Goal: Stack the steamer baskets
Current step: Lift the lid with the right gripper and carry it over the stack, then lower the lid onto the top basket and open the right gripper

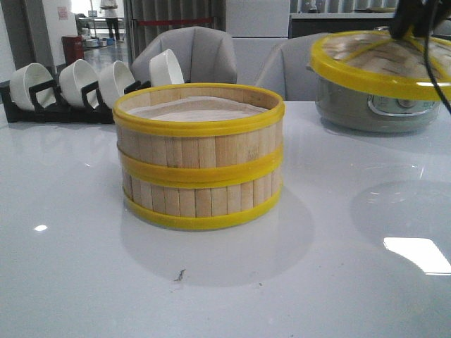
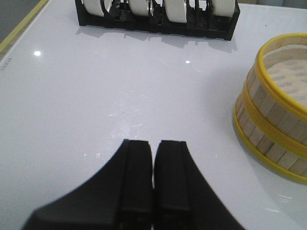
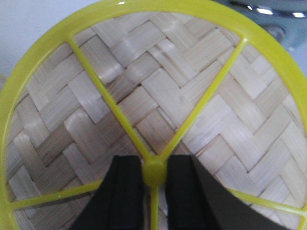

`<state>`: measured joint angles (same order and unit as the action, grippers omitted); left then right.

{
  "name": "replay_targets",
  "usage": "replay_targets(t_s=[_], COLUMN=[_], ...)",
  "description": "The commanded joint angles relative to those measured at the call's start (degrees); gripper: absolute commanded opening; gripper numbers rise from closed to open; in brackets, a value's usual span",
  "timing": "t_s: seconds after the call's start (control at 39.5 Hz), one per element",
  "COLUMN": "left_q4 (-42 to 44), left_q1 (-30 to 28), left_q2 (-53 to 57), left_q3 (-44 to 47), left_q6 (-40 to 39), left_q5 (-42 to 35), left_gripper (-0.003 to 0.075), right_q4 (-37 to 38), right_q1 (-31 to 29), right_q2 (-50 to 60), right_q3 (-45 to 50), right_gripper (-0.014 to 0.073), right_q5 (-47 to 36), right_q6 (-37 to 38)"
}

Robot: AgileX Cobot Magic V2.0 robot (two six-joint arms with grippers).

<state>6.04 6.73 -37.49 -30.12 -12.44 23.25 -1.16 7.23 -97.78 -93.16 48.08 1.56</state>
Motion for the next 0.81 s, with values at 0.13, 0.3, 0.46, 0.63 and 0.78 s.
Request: replay_targets(t_s=[0.13,0.3,0.46,0.63,0.78], left_q4=[0.16,0.16,0.16,0.16,0.16], left_q1=[0.47,0.47,0.47,0.47,0.47], left_q2=[0.26,0.26,0.26,0.26,0.26], left_q3=[-1.61,-1.61,-1.61,-1.61,-1.61], left_q6=[-0.72,-0.72,-0.72,-0.72,-0.72], left_q5=[-4.45,-4.45,-4.45,-4.45,-4.45], left_gripper=[0.0083,0.0083,0.0083,0.0083,0.0083], right_q4=[-0.28,-0.30,-0.35,-0.35,-0.35], right_q1=[10.46,18.09,22.09,24.12,24.57], right_q2=[-0.05,-6.59,-13.14,-18.21,-19.56], right_q3=[-12.82,-22.11,-30.37,-36.06,-36.33], right_gripper=[0.0048,0.0048,0.0048,0.0048,0.0048], right_q5=[1.65,5.58,9.50,13.00,12.97], right_q6=[-0.18,-0.18,-0.18,-0.18,-0.18])
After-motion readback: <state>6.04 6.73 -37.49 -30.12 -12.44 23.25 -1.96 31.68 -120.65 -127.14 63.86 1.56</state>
